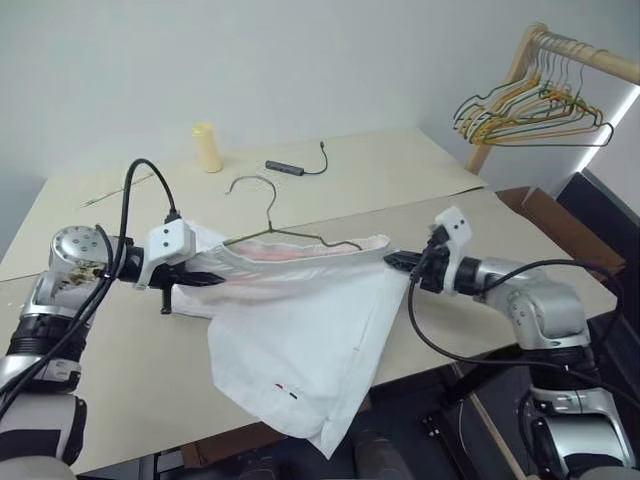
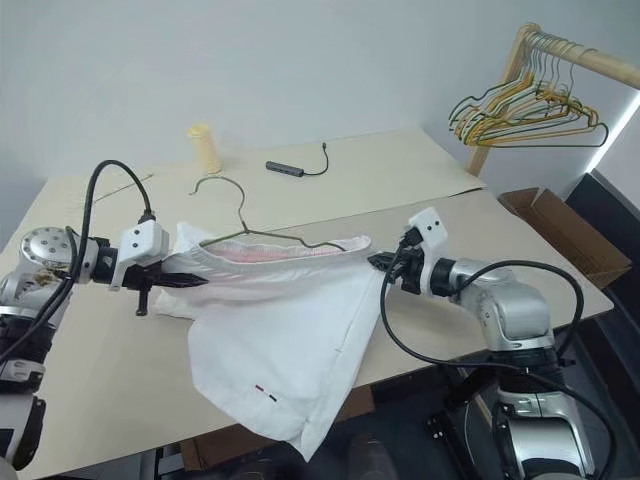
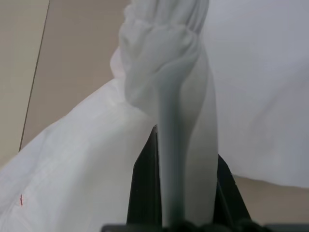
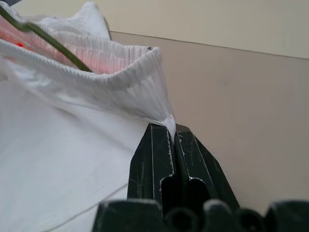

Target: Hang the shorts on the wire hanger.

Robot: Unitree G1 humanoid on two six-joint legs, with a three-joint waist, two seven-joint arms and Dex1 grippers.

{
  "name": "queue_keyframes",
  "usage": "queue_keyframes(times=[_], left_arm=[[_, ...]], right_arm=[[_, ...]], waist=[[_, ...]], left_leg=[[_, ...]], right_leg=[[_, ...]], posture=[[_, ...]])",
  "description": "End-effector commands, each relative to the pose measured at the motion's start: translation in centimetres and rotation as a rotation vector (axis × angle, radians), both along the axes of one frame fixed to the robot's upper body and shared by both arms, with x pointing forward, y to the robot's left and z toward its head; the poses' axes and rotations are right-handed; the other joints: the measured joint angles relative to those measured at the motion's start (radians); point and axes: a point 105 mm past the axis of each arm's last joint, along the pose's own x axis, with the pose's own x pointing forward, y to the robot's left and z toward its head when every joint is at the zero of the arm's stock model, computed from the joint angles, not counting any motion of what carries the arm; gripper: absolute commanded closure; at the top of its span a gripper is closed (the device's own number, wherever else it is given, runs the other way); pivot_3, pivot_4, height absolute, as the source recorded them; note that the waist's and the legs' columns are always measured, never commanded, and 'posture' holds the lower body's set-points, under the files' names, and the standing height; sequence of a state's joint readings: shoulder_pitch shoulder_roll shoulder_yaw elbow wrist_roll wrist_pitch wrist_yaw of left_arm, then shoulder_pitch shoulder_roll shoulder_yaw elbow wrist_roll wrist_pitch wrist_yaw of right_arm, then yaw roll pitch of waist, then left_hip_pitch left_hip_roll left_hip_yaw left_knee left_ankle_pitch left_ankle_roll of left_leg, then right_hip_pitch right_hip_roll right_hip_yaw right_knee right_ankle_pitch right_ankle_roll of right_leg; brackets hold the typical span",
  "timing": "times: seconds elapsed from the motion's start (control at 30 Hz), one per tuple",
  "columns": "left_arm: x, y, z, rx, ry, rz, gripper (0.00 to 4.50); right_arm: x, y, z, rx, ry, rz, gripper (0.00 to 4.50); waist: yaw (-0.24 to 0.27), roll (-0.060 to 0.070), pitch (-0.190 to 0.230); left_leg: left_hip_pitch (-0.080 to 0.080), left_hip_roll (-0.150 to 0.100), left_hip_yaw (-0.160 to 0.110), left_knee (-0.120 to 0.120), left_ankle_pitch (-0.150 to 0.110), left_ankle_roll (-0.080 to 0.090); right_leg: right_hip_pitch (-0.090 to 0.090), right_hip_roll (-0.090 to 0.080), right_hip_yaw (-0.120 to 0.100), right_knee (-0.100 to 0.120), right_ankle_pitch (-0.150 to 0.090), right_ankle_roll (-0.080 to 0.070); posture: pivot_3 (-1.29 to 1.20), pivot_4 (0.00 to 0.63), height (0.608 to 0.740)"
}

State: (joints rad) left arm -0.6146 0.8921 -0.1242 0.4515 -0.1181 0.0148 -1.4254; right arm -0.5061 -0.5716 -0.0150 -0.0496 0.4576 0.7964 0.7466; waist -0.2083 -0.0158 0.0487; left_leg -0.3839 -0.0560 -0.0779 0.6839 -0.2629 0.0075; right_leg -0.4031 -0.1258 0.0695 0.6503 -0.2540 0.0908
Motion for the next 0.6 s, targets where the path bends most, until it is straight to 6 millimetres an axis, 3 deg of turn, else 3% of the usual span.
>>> queue_keyframes(times=[0.03, 0.2, 0.37, 0.6], left_arm=[[0.0, 2.2, 0.0, 0.078, 0.001, 0.062, 4.5], [0.0, 1.4, -0.9, 0.099, 0.033, 0.025, 4.5], [1.3, -0.3, -0.5, 0.045, 0.001, 0.022, 4.5], [2.6, -1.9, 1.2, -0.076, -0.014, 0.037, 4.5]], right_arm=[[0.4, -1.9, 3.6, -0.02, -0.138, -0.04, 4.47], [-0.3, 0.3, 5.6, -0.028, -0.212, 0.048, 4.47], [-1.3, 2.6, 7.0, -0.044, -0.266, 0.134, 4.47], [-2.4, 4.2, 4.3, -0.283, -0.315, 0.192, 4.47]], waist=[[0.0, 0.0, 0.0], [-0.003, 0.0, 0.0], [0.003, 0.0, 0.0], [-0.001, -0.001, -0.001]], left_leg=[[0.0, 0.0, 0.0, 0.0, 0.0, 0.0], [0.0, 0.0, 0.0, 0.0, 0.0, 0.0], [0.0, 0.0, 0.0, 0.0, 0.0, 0.0], [-0.002, -0.001, 0.0, 0.0, 0.0, 0.0]], right_leg=[[0.0, 0.0, 0.0, 0.0, 0.0, 0.0], [0.0, 0.0, 0.0, 0.0, 0.0, 0.0], [0.0, 0.0, 0.0, 0.0, 0.0, 0.0], [-0.001, 0.0, -0.001, -0.001, 0.0, 0.0]], posture=[[-0.16, 0.013, 0.74], [-0.17, 0.015, 0.74], [-0.17, 0.014, 0.74], [-0.18, 0.013, 0.74]])
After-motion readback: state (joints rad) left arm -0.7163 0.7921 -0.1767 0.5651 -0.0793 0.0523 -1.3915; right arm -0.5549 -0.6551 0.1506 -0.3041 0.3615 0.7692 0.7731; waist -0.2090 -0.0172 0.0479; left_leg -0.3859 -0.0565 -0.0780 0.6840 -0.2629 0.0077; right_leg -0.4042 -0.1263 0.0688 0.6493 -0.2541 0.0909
